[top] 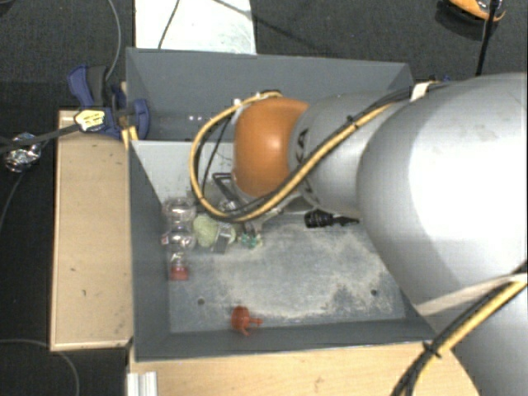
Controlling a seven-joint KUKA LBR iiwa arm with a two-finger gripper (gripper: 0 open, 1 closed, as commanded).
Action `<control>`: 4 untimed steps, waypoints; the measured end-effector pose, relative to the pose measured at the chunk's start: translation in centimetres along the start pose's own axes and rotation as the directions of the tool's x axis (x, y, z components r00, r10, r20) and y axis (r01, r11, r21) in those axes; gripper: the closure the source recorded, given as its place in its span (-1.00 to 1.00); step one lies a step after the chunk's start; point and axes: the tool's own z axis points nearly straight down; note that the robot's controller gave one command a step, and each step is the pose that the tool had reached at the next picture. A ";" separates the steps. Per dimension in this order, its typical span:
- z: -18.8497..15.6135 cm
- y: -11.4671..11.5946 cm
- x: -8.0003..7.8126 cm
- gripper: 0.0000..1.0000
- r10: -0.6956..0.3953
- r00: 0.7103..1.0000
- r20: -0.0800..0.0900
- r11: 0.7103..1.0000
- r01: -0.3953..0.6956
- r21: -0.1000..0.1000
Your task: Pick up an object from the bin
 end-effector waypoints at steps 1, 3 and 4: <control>-0.6 -0.1 0.1 1.00 0.000 1.000 -0.007 1.000 0.000 0.004; -4.8 -0.1 0.0 1.00 -0.001 1.000 -0.006 1.000 0.001 0.004; -6.2 0.0 -0.2 1.00 -0.001 1.000 0.000 1.000 0.001 0.000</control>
Offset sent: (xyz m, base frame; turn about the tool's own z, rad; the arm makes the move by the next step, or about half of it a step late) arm -0.0002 0.0001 0.0921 0.0000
